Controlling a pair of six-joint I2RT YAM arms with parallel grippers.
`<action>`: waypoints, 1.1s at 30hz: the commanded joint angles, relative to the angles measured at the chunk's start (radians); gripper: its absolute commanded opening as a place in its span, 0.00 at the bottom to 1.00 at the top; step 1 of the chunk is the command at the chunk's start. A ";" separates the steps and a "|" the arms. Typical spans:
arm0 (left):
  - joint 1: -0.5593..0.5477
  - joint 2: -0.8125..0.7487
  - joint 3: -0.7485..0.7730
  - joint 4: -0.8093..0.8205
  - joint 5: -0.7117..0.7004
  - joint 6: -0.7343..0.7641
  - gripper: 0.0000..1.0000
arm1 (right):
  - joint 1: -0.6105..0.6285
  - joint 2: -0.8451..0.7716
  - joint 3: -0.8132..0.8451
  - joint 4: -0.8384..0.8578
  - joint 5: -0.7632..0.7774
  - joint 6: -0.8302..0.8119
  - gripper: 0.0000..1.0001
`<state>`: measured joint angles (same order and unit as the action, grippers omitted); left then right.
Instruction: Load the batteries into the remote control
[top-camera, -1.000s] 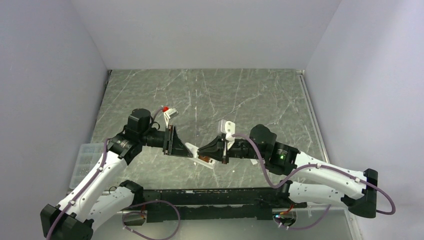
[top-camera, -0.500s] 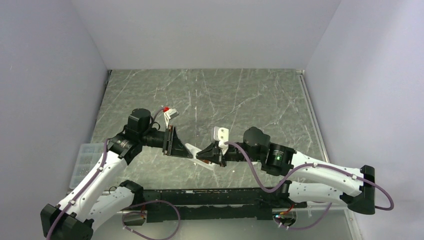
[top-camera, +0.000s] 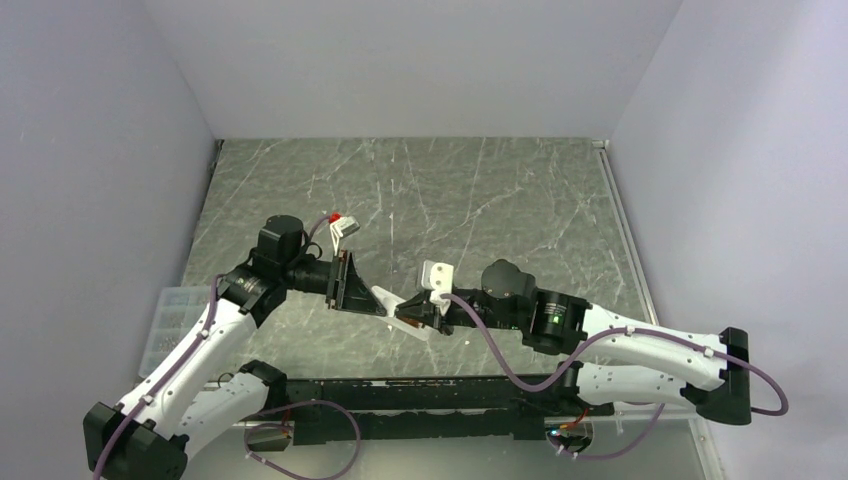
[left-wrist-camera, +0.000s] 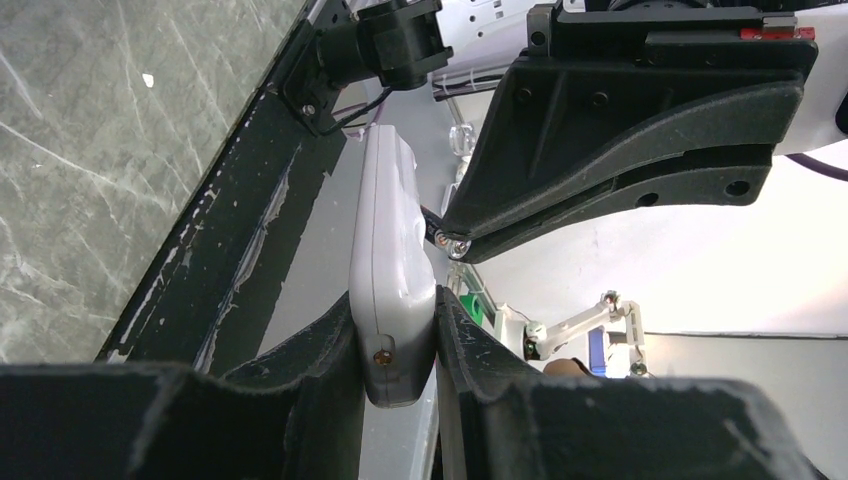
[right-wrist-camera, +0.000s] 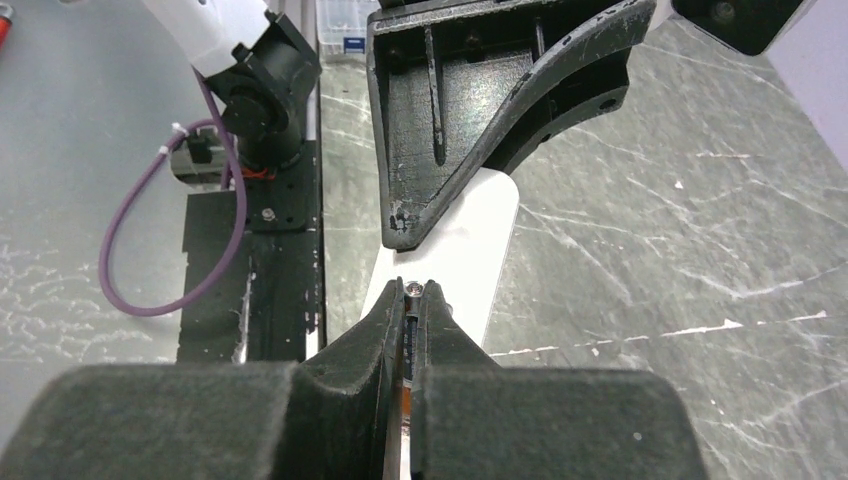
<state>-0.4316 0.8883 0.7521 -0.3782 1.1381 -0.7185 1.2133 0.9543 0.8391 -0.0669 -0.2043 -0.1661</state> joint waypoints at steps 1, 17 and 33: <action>-0.002 -0.002 0.029 0.039 0.049 0.011 0.00 | 0.016 0.000 0.030 -0.019 0.057 -0.038 0.00; -0.002 -0.020 0.022 0.018 0.066 0.029 0.00 | 0.064 0.030 0.037 -0.087 0.174 -0.075 0.00; -0.002 -0.041 0.038 -0.017 0.087 0.054 0.00 | 0.079 -0.013 0.012 -0.132 0.243 -0.070 0.00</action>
<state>-0.4313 0.8845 0.7521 -0.4038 1.1282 -0.6868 1.2915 0.9646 0.8497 -0.1463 -0.0299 -0.2279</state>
